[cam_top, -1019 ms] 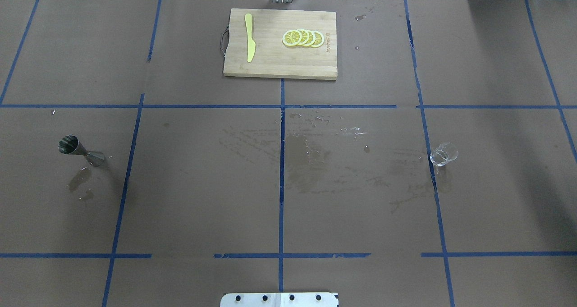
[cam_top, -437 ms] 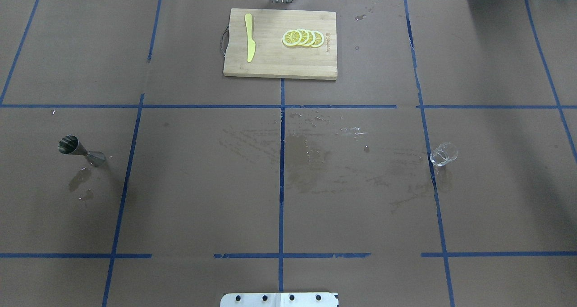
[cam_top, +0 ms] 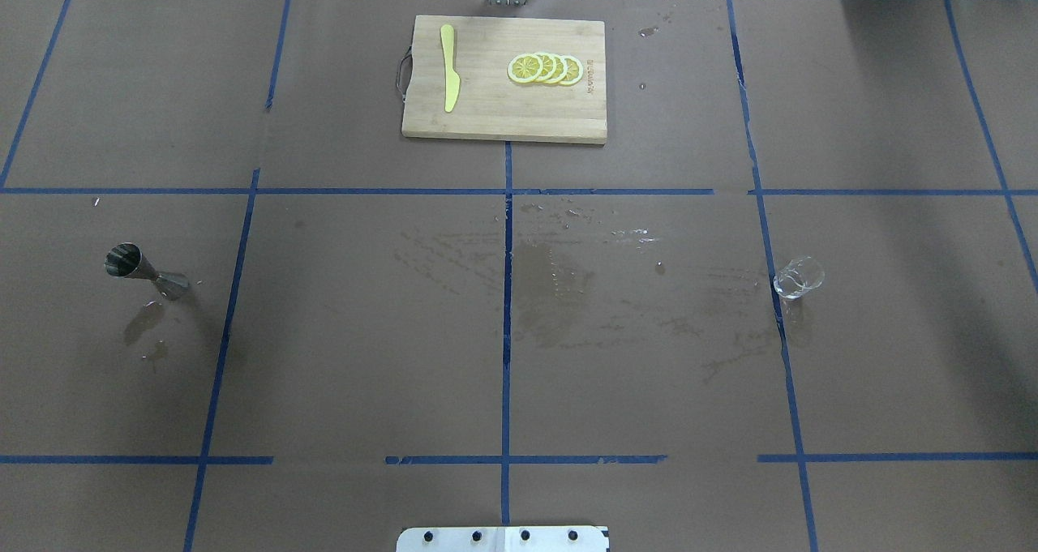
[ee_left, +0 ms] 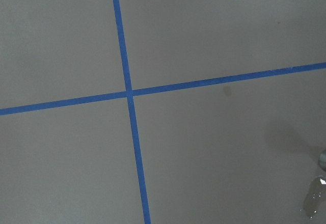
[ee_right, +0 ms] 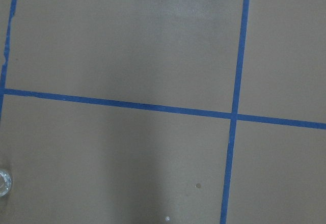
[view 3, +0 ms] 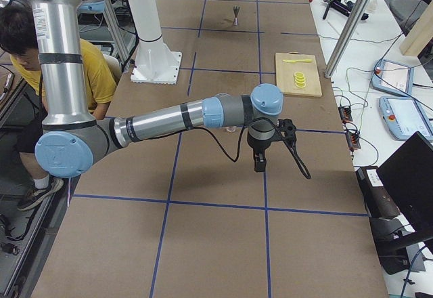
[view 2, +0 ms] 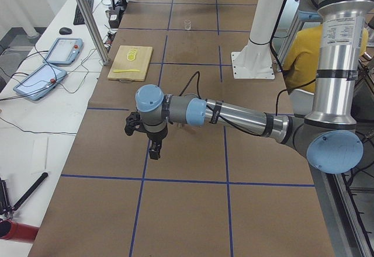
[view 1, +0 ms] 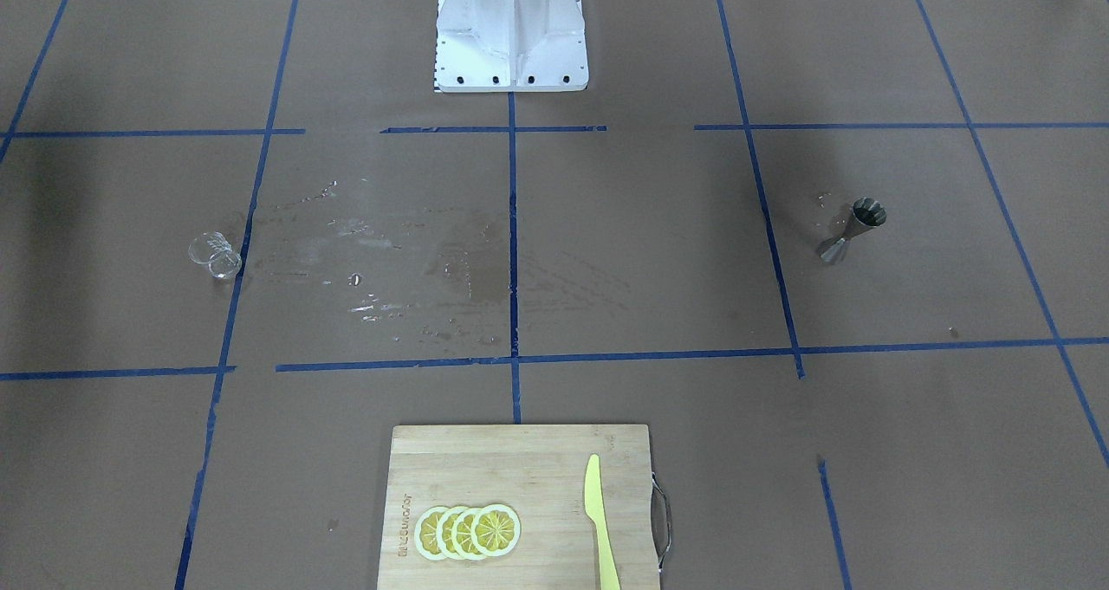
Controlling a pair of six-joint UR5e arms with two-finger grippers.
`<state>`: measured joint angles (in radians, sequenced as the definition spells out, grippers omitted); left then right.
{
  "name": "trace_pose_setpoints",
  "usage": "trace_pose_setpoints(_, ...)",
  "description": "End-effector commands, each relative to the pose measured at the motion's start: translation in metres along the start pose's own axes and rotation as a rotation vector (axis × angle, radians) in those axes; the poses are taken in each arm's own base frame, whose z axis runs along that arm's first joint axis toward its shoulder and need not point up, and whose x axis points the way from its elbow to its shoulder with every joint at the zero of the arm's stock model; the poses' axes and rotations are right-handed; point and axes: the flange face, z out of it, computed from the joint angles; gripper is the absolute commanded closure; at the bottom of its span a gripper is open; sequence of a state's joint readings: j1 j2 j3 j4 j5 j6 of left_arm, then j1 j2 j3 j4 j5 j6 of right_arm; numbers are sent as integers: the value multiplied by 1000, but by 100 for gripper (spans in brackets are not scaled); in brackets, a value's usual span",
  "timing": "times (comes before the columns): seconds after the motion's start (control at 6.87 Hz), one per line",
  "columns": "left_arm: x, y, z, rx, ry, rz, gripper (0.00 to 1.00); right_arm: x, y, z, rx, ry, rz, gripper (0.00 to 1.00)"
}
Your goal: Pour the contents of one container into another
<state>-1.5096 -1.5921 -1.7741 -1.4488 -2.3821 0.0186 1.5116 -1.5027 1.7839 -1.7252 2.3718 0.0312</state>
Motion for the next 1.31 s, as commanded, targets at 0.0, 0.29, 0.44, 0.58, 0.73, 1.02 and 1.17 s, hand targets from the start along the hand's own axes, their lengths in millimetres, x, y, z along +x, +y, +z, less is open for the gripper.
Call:
trace_pose_setpoints(0.0,3,5,-11,17,-3,2,0,-13,-4,10,-18,0,-26,0)
trace_pose_setpoints(0.29,-2,5,-7,13,-5,-3,0,-19,-4,25,-47,-3,-37,0)
trace_pose_setpoints(0.44,-5,6,-4,8,-6,-7,0,-9,1,35,-68,-1,-20,0)
trace_pose_setpoints(0.58,-6,7,-4,7,-7,-8,0,-2,0,41,-79,-3,-9,0)
trace_pose_setpoints(0.73,-5,5,-4,8,-4,-3,0,-3,1,41,-79,-5,-5,0)
trace_pose_setpoints(1.02,-13,6,2,10,-8,0,0,-8,-2,37,-71,-13,-11,0)
trace_pose_setpoints(1.17,-24,7,13,-8,-7,66,0,-6,-1,38,-74,-11,-8,0)
